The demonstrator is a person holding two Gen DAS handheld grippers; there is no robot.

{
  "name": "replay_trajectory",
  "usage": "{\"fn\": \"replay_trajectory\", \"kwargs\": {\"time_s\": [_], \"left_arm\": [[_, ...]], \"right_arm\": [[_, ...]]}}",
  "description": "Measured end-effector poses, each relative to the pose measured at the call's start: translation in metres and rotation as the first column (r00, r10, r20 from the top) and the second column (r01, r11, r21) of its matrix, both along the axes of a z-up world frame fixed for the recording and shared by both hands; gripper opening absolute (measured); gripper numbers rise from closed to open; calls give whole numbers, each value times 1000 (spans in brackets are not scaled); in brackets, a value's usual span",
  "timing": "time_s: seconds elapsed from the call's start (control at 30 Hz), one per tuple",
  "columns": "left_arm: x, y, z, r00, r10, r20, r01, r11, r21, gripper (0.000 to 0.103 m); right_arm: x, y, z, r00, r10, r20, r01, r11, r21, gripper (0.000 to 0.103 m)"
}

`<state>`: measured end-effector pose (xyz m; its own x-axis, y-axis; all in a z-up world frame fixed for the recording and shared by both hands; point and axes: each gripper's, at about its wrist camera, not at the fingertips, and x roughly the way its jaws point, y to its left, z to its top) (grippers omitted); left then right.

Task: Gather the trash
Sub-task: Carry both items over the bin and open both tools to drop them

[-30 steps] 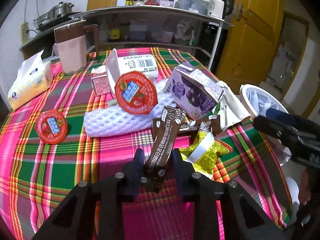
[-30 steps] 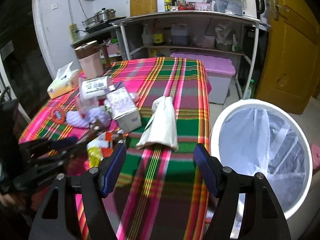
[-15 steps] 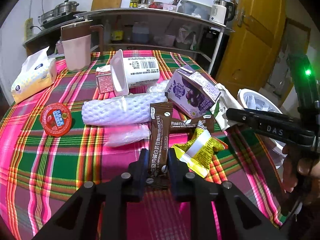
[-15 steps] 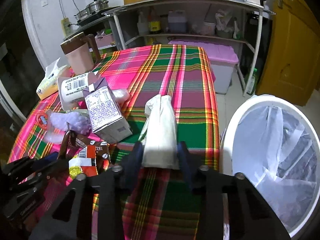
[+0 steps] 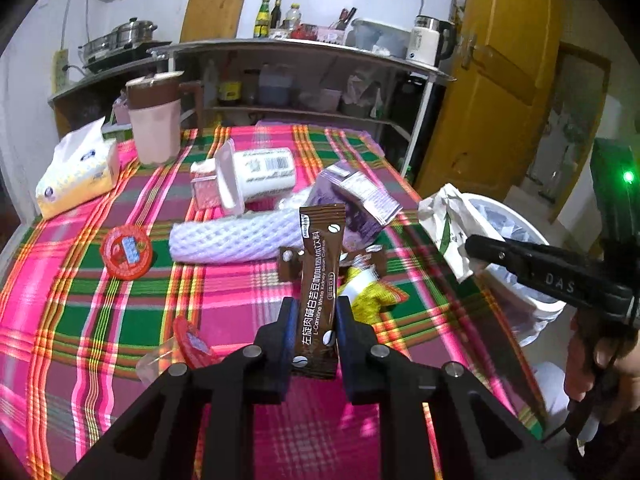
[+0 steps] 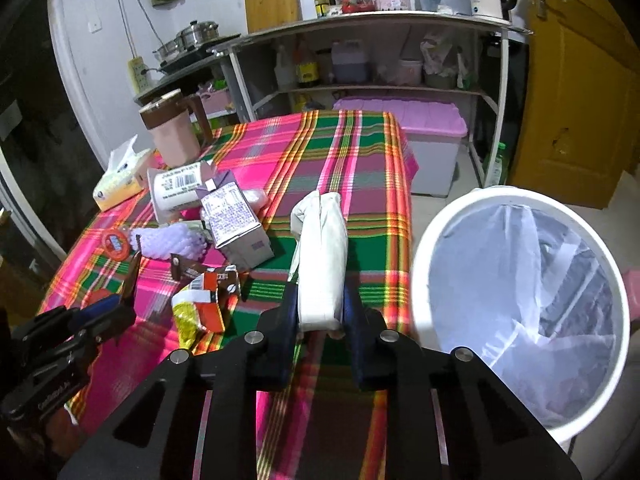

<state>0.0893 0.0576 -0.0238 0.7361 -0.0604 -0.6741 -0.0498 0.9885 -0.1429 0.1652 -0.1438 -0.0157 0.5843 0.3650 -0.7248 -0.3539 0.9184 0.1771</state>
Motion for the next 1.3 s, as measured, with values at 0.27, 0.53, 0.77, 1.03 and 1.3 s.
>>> {"fn": "replay_trajectory", "kwargs": {"time_s": [0.27,0.53,0.77,1.03,1.3], "left_arm": [[16,-41,19,995,-101,26,101,995,-5,19],[50,-105,18,969,-247,16,247,969,-9,20],[82,-152,5,939,-343,-23,343,939,-21,20],[111,-181,-4,917,-398,-42,397,918,-29,20],[120,-181,-9,911,-409,-57,406,912,-60,22]], "right_arm": [[-20,-56,10,994,-110,16,110,994,16,23],[-22,-112,4,975,-220,-9,220,975,6,23],[-19,-141,-4,962,-271,-42,271,963,-17,23],[-12,-153,-17,956,-278,-88,277,960,-33,28],[-9,-154,-20,958,-270,-96,270,963,-15,35]]}}
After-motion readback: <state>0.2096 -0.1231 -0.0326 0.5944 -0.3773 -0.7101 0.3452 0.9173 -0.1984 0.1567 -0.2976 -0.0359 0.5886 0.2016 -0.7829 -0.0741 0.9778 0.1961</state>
